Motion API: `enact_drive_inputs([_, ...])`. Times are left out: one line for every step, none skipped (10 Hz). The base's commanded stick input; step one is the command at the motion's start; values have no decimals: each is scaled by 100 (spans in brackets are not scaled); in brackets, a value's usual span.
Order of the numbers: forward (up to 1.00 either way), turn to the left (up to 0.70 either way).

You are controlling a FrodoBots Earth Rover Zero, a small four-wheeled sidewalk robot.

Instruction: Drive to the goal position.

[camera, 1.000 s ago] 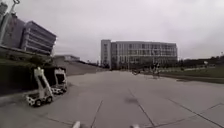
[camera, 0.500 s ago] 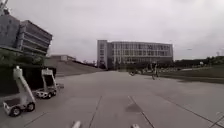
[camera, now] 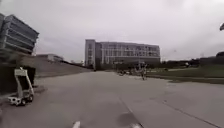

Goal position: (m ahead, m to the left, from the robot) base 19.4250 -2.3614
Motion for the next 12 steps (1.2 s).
enact_drive_inputs([70, 0])
enact_drive_inputs([70, 0])
enact_drive_inputs([70, 0])
enact_drive_inputs([70, 0])
enact_drive_inputs([70, 0])
enact_drive_inputs([70, 0])
enact_drive_inputs([70, 0])
enact_drive_inputs([70, 0])
enact_drive_inputs([70, 0])
enact_drive_inputs([70, 0])
enact_drive_inputs([70, 0])
enact_drive_inputs([70, 0])
